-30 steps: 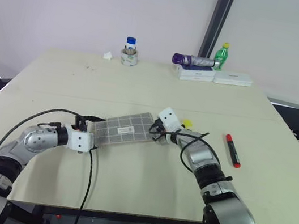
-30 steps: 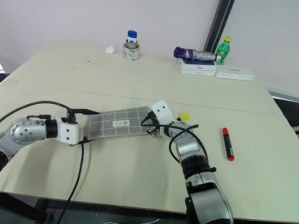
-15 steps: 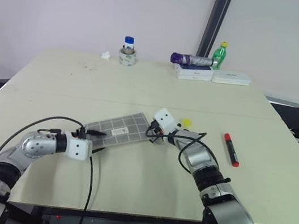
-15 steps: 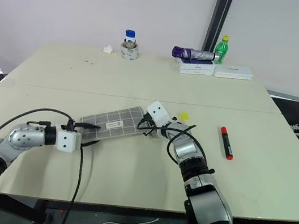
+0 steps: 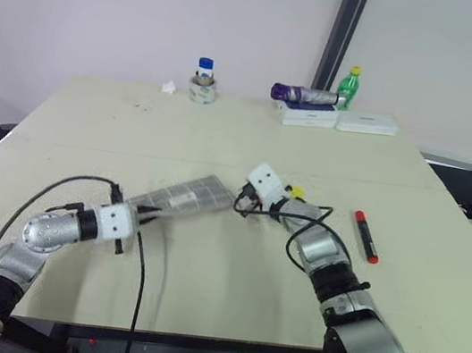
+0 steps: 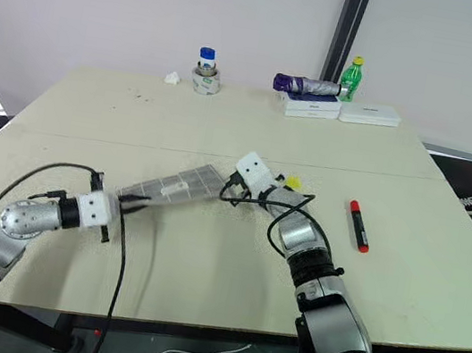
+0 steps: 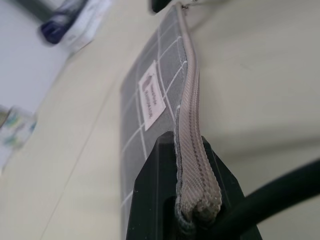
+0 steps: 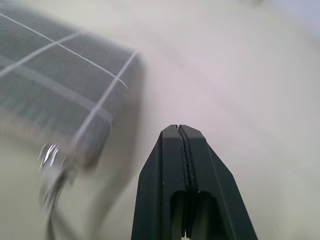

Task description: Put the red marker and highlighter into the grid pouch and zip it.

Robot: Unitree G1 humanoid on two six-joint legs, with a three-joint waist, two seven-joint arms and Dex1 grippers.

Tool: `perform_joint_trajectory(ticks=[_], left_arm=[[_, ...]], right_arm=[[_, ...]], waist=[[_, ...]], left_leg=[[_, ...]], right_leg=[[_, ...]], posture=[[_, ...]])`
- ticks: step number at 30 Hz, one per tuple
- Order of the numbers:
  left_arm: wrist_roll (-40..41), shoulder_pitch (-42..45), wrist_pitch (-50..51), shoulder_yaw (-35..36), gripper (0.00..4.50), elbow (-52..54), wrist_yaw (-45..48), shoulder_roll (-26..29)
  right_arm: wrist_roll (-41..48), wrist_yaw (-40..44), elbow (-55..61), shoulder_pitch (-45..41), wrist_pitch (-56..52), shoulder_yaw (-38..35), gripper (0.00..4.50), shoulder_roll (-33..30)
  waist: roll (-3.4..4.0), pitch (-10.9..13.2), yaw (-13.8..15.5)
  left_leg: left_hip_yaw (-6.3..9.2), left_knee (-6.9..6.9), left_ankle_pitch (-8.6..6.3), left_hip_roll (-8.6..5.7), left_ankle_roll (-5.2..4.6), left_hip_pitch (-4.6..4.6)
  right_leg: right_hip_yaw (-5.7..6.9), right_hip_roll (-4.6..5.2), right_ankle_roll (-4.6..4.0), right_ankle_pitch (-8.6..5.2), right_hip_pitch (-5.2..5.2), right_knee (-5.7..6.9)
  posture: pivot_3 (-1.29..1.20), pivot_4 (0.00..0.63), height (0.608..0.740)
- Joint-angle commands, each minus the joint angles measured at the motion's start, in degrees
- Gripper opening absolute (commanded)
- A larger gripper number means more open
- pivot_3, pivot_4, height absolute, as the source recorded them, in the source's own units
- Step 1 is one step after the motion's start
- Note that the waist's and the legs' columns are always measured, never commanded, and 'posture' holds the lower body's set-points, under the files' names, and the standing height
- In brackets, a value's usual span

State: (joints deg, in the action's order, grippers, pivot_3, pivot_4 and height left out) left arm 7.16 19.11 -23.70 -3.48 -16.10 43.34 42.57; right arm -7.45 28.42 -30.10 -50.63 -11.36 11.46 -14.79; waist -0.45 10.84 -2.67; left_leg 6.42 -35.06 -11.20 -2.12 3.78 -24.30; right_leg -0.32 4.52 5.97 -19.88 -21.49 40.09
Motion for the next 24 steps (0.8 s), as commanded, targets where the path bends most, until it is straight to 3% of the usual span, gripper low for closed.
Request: perform_joint_trajectory(ticks=[1, 3, 9, 14, 24], left_arm=[[5.33, -2.23, 10.04, 4.57, 0.02, 9.81, -1.47, -0.02], [6.32, -3.85, 14.14, 5.94, 0.02, 14.12, -2.4, -0.36], [5.87, -6.93, 20.46, 7.32, 0.0, 21.61, -5.19, -2.6], [5.49, -7.23, 23.08, 6.47, 0.0, 24.99, -6.58, -5.73], [4.69, -6.56, 25.47, 5.36, 0.0, 27.46, -6.61, -9.1]], right_arm=[[2.98, 4.84, 11.11, 1.6, -1.13, -2.37, 0.0, -3.71], [5.9, 9.03, 16.95, 3.64, -5.0, -3.36, 0.0, -6.04], [12.75, 14.49, 30.0, 8.68, -18.06, -4.98, 2.79, -9.15], [15.65, 9.4, 31.88, 9.8, -27.0, -6.66, 2.79, -5.31], [16.79, 2.55, 27.67, 8.07, -27.64, -8.34, 2.79, -0.54]], waist=[[0.0, 0.0, 0.08], [-0.01, 0.0, 0.09], [-0.01, 0.0, 0.05], [-0.01, 0.0, 0.13], [-0.01, 0.0, 0.23]], left_leg=[[0.0, 0.0, 0.0, 0.01, 0.0, 0.0], [0.01, 0.0, 0.0, 0.01, 0.0, 0.0], [0.0, -0.01, 0.0, 0.01, -0.01, 0.03], [0.0, -0.02, 0.0, 0.0, 0.0, 0.03], [-0.01, -0.02, 0.0, -0.02, 0.0, 0.03]], right_leg=[[0.0, 0.01, 0.0, 0.0, 0.01, -0.01], [0.01, 0.01, 0.0, 0.0, 0.03, -0.03], [0.0, 0.0, -0.01, 0.0, 0.07, -0.03], [0.0, -0.03, -0.01, 0.0, 0.06, -0.03], [0.0, 0.01, -0.01, 0.0, 0.07, -0.04]], posture=[[0.0, 0.15, 0.737], [0.0, 0.15, 0.737], [0.0, 0.15, 0.737], [0.0, 0.15, 0.737], [0.0, 0.15, 0.737]])
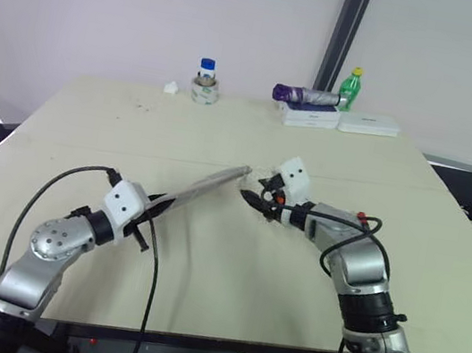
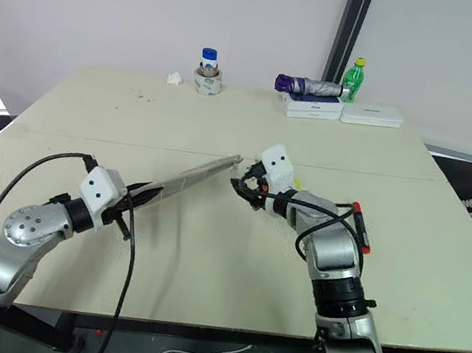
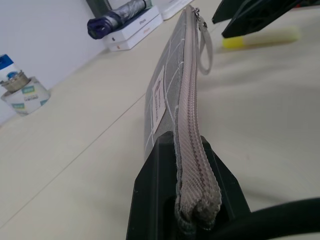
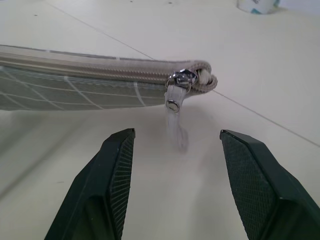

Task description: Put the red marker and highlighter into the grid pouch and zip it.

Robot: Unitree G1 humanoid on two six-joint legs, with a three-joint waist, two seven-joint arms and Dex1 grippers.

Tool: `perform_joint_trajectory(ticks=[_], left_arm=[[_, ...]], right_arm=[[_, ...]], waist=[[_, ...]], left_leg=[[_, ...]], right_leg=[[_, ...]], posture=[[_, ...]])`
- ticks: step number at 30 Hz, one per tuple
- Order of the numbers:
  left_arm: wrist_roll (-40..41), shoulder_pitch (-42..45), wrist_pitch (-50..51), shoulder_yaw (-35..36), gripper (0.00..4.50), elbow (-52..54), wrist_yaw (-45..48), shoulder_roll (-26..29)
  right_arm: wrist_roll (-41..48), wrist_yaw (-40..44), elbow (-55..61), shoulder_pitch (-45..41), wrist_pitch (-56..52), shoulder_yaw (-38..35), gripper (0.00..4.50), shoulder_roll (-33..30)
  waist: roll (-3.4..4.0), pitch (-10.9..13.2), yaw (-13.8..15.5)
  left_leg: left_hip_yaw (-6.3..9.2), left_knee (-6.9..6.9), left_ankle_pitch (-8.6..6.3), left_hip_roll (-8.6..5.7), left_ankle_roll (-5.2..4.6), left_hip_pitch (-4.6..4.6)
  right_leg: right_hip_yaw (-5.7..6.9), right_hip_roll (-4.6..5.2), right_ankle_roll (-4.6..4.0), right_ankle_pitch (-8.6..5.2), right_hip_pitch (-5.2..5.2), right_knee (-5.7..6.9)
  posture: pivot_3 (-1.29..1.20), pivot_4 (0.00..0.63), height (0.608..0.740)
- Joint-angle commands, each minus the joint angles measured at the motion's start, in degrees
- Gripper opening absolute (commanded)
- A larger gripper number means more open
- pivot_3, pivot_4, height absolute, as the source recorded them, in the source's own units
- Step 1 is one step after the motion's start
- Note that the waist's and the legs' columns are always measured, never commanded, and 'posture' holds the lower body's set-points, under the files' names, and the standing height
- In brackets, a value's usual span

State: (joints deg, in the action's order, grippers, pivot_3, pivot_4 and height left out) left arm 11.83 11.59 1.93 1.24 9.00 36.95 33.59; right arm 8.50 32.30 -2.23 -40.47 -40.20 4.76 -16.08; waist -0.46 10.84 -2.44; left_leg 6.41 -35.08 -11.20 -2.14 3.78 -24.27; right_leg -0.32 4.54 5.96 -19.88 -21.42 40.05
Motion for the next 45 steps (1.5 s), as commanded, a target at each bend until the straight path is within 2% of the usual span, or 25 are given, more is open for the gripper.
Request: perform_joint_trajectory(ticks=[1, 5, 6, 8, 12, 32, 45], left_arm=[[-0.02, 1.03, -0.06, 0.59, 0.0, 2.43, -0.17, -0.31], [0.02, 1.18, 0.07, 0.47, 0.0, 2.54, 0.05, -0.86], [-0.05, 1.19, 0.08, 0.38, 0.0, 2.59, 0.07, -0.96], [-0.14, 1.21, 0.08, 0.35, 0.0, 2.65, 0.0, -1.18], [-0.77, 1.24, 0.0, 0.11, 0.0, 2.62, -0.51, -1.84], [-8.72, 3.08, 1.82, -5.33, 0.0, 1.53, -7.38, -10.64], [-10.54, 4.03, 2.02, -5.83, 0.0, 0.84, -9.25, -12.45]], right_arm=[[0.91, -1.73, -1.02, -2.48, 1.56, -1.83, 2.79, 1.04], [1.02, -2.58, -3.15, -3.5, 2.49, -1.99, 2.79, 1.88], [1.09, -2.76, -3.5, -3.66, 2.77, -2.07, 2.56, 2.09], [1.2, -2.82, -3.38, -3.67, 2.96, -1.84, 1.96, 2.25], [1.68, -2.31, -2.09, -3.47, 2.69, -1.32, 0.05, 2.07], [3.34, 10.46, 18.59, 1.4, -0.9, 13.99, 0.05, -3.64], [6.78, 13.28, 24.92, 2.46, -2.49, 16.09, 0.05, -2.72]], waist=[[0.0, 0.0, -0.02], [0.0, 0.0, -0.12], [0.0, 0.0, -0.08], [0.0, 0.0, -0.06], [0.0, 0.0, -0.06], [-0.02, 0.0, 0.08], [-0.02, 0.0, 0.14]], left_leg=[[0.0, 0.0, 0.0, 0.0, 0.0, 0.0], [-0.01, 0.02, 0.0, -0.01, 0.0, 0.0], [-0.01, 0.02, 0.0, 0.0, 0.0, 0.0], [-0.01, 0.01, 0.0, 0.0, 0.0, 0.0], [-0.01, 0.01, 0.0, 0.0, 0.0, 0.0], [0.02, -0.02, 0.0, -0.03, 0.0, -0.01], [0.05, -0.02, 0.0, -0.03, 0.0, 0.0]], right_leg=[[0.0, -0.01, 0.0, 0.0, 0.0, 0.0], [0.0, -0.03, 0.0, 0.0, -0.02, 0.0], [0.0, -0.04, 0.0, 0.0, -0.02, 0.0], [0.0, -0.03, 0.0, 0.0, -0.01, 0.0], [0.0, -0.02, 0.0, 0.0, -0.01, 0.0], [0.02, -0.01, 0.0, 0.0, 0.01, -0.02], [0.04, -0.02, 0.0, 0.0, 0.02, -0.04]], posture=[[0.0, 0.15, 0.737], [0.0, 0.15, 0.737], [0.0, 0.15, 0.737], [0.0, 0.15, 0.737], [0.0, 0.15, 0.737], [0.0, 0.15, 0.737], [0.0, 0.15, 0.737]])
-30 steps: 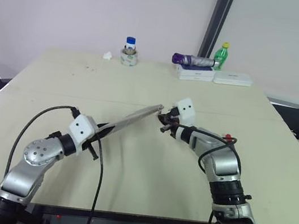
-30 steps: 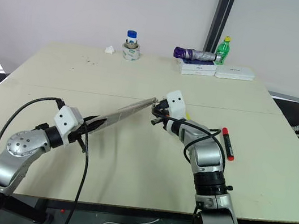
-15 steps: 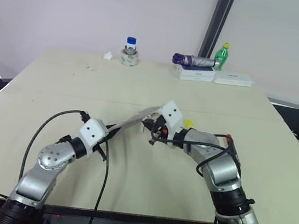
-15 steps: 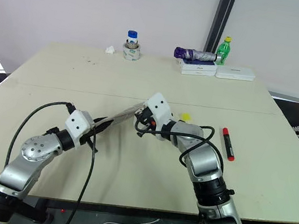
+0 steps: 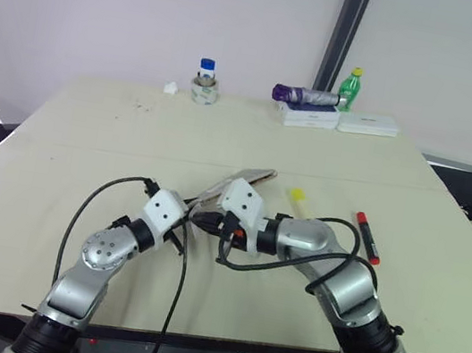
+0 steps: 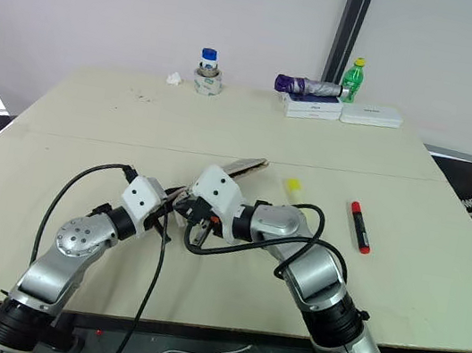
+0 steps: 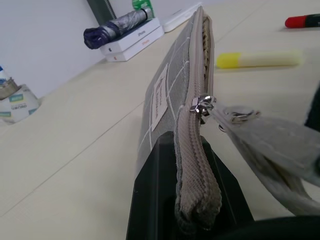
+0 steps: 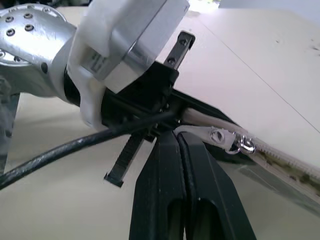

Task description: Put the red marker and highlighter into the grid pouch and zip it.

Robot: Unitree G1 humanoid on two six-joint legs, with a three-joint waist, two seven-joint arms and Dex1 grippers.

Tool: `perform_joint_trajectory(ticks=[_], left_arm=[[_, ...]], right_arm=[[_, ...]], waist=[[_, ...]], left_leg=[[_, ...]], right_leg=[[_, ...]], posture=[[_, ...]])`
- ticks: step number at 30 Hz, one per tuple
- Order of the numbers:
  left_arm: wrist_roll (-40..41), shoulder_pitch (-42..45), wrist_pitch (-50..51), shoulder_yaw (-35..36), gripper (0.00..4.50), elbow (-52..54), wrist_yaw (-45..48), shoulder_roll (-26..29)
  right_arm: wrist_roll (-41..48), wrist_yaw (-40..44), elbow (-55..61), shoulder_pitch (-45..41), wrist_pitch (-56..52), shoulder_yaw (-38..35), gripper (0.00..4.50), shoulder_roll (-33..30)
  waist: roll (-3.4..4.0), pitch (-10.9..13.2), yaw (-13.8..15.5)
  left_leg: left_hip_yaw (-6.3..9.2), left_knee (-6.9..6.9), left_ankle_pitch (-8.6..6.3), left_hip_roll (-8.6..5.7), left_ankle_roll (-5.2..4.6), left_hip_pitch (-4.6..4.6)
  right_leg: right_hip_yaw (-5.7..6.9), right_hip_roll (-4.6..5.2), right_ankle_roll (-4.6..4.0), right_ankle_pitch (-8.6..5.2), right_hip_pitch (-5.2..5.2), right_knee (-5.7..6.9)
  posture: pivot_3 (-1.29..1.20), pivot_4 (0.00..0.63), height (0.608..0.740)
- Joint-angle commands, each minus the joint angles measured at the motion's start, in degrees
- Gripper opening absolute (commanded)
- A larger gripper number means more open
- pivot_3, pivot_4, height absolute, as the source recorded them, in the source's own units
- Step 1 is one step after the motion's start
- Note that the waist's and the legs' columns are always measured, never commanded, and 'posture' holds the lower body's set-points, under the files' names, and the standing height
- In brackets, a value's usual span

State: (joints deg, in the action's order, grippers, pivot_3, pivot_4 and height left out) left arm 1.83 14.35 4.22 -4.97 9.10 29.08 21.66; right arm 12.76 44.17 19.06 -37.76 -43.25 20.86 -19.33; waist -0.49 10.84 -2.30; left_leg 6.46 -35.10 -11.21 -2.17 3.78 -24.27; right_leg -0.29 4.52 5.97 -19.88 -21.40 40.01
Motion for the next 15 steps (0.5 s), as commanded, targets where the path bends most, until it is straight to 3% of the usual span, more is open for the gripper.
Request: perform_joint_trajectory(ticks=[1, 6, 9, 13, 15], left_arm=[[-0.71, 1.4, -0.31, 0.39, 0.0, 0.55, -1.6, -0.59], [-1.08, 2.04, -0.5, 0.65, 0.0, -0.18, -2.67, -1.12], [-0.48, 2.32, -0.63, 0.89, 0.0, -0.08, -2.56, -1.36], [-1.1, 2.41, -1.78, 0.92, 0.0, -0.02, -1.76, -0.13], [-1.79, 2.63, -2.79, 1.14, 0.0, -0.41, -1.32, 1.14]], right_arm=[[2.63, 1.46, 3.71, -0.23, 0.53, -0.09, 0.05, 0.52], [3.36, 0.98, 4.48, -0.06, 0.3, -1.55, 0.05, 0.23], [4.14, 1.2, 3.95, -0.34, -1.05, -4.62, 0.81, -2.09], [2.94, -2.42, 1.5, 0.12, -2.91, -10.82, 2.85, -6.6], [1.57, -4.62, -0.65, 0.95, -4.26, -13.55, 2.85, -9.53]], waist=[[0.0, 0.0, 0.02], [0.0, 0.0, 0.07], [0.0, 0.0, 0.08], [-0.02, 0.01, 0.29], [-0.02, 0.01, 0.44]], left_leg=[[0.0, 0.0, 0.0, 0.0, 0.0, 0.0], [0.0, 0.0, 0.0, -0.01, 0.0, 0.0], [0.0, 0.0, 0.0, -0.01, 0.0, 0.0], [0.0, -0.01, 0.0, -0.02, 0.0, 0.0], [0.01, -0.01, 0.0, -0.03, 0.0, 0.0]], right_leg=[[0.0, 0.0, 0.0, 0.0, 0.0, 0.0], [0.01, 0.0, 0.0, 0.0, 0.0, -0.01], [0.01, 0.0, 0.0, 0.0, 0.01, -0.02], [0.03, 0.03, 0.0, 0.0, 0.04, -0.04], [0.03, 0.03, 0.0, 0.0, 0.04, -0.04]], posture=[[0.0, 0.15, 0.737], [0.0, 0.15, 0.737], [0.0, 0.15, 0.737], [0.0, 0.15, 0.737], [0.0, 0.15, 0.737]])
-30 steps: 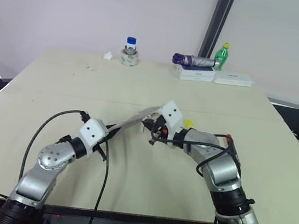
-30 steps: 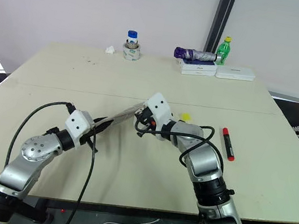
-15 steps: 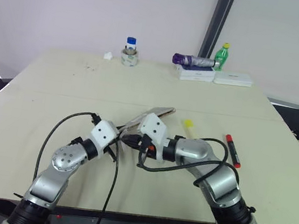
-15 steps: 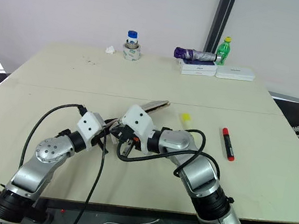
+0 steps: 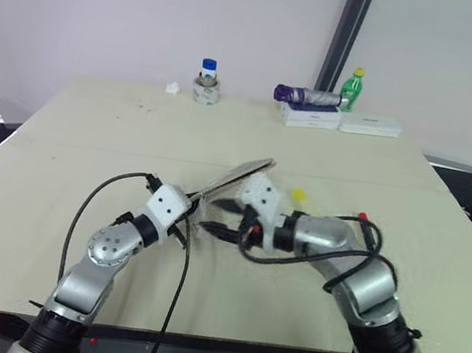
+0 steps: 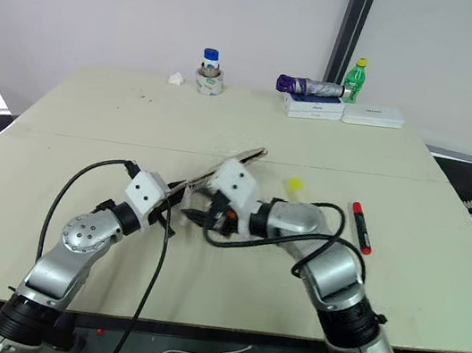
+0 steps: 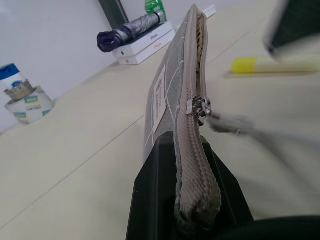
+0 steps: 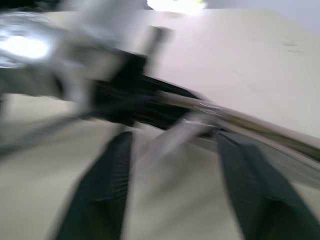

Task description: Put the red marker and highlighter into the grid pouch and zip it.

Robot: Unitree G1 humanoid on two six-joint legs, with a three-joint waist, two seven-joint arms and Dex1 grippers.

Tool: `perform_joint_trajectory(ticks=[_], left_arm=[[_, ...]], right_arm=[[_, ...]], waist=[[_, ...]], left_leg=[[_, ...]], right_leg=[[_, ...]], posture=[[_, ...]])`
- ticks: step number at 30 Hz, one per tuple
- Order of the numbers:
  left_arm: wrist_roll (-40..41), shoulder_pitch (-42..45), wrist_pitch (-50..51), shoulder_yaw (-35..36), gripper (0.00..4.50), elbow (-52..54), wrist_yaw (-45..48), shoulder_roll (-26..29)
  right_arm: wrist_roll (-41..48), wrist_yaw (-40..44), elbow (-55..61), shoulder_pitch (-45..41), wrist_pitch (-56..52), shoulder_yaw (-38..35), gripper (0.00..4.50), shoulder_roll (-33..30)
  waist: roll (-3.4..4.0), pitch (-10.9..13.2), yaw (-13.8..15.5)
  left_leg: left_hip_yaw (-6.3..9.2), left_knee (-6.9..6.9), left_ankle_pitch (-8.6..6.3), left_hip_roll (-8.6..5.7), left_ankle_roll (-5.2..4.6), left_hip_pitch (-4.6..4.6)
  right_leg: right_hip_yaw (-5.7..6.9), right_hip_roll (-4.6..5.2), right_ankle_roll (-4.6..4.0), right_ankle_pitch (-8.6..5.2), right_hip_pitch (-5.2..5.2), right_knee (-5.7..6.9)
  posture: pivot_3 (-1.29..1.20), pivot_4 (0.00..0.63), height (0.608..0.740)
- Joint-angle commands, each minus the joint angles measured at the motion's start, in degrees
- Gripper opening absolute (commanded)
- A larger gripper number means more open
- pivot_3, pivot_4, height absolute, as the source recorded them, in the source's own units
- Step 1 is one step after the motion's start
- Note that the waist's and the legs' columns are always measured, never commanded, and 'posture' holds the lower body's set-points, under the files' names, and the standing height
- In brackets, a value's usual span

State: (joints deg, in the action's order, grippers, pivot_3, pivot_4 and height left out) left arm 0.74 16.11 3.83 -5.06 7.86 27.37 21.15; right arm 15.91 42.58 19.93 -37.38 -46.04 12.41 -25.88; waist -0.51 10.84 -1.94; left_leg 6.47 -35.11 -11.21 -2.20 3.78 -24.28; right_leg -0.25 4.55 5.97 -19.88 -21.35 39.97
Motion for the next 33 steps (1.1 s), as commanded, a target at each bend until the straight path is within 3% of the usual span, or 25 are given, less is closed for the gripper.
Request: perform_joint_trajectory(ticks=[1, 7, 20, 23, 25, 29, 33], left_arm=[[-0.85, 1.07, -2.88, 1.5, 0.0, 0.55, 0.59, 2.37], [-1.52, 1.97, -6.6, 1.97, 0.0, -1.42, 1.27, 5.77], [-4.32, 2.15, -9.07, 1.38, 0.0, -4.0, 0.1, 5.07], [-4.17, 1.83, -8.65, 1.83, 0.0, -3.64, -0.34, 4.62], [-4.02, 1.69, -8.48, 2.06, 0.0, -3.51, -0.48, 4.51], [-3.99, 1.67, -8.64, 2.07, 0.0, -3.79, -0.53, 4.55], [-3.95, 2.13, -9.02, 1.99, 0.0, -4.39, -0.39, 4.55]], right_arm=[[-2.57, -4.84, -3.17, 1.26, -2.47, -6.8, 2.85, -4.48], [-7.47, -13.3, -12.37, 4.92, -4.68, -12.2, 2.85, -8.84], [-8.39, -20.32, -26.89, 3.16, 1.17, -14.34, 2.85, -1.4], [-9.05, -20.95, -28.56, 3.12, 2.7, -14.16, 1.98, -1.63], [-8.82, -20.64, -28.31, 3.32, 2.74, -14.08, 0.96, -1.76], [-8.6, -19.16, -25.97, 3.45, 2.61, -13.37, 0.88, -2.82], [-6.95, -10.08, -16.68, 4.56, 3.84, -11.05, 0.88, -9.35]], waist=[[0.0, 0.0, 0.24], [0.0, 0.0, 0.97], [0.0, 0.0, 0.88], [0.0, 0.0, 0.91], [0.0, 0.0, 0.9], [0.0, 0.0, 0.89], [0.02, 0.01, 0.92]], left_leg=[[0.0, 0.01, 0.0, -0.01, 0.0, 0.0], [-0.06, 0.06, 0.0, -0.01, 0.0, -0.03], [-0.1, 0.04, 0.0, 0.0, -0.01, -0.03], [-0.1, 0.04, 0.0, 0.0, -0.01, -0.04], [-0.09, 0.04, 0.0, 0.0, -0.01, -0.04], [-0.09, 0.04, 0.0, 0.0, -0.01, -0.04], [-0.09, 0.04, 0.0, 0.0, -0.01, -0.07]], right_leg=[[0.0, 0.0, 0.0, 0.0, 0.0, -0.01], [-0.01, 0.01, 0.0, 0.0, -0.02, -0.09], [-0.02, -0.02, 0.0, 0.0, 0.0, -0.08], [-0.01, -0.01, 0.0, 0.0, -0.01, -0.08], [-0.01, -0.01, 0.0, 0.0, 0.0, -0.08], [0.0, -0.02, 0.0, 0.0, 0.0, -0.08], [-0.01, -0.01, 0.0, 0.0, -0.04, -0.09]], posture=[[0.0, 0.15, 0.737], [0.0, 0.15, 0.737], [0.0, 0.15, 0.737], [0.0, 0.15, 0.737], [0.0, 0.15, 0.737], [0.0, 0.15, 0.737], [0.0, 0.15, 0.737]])
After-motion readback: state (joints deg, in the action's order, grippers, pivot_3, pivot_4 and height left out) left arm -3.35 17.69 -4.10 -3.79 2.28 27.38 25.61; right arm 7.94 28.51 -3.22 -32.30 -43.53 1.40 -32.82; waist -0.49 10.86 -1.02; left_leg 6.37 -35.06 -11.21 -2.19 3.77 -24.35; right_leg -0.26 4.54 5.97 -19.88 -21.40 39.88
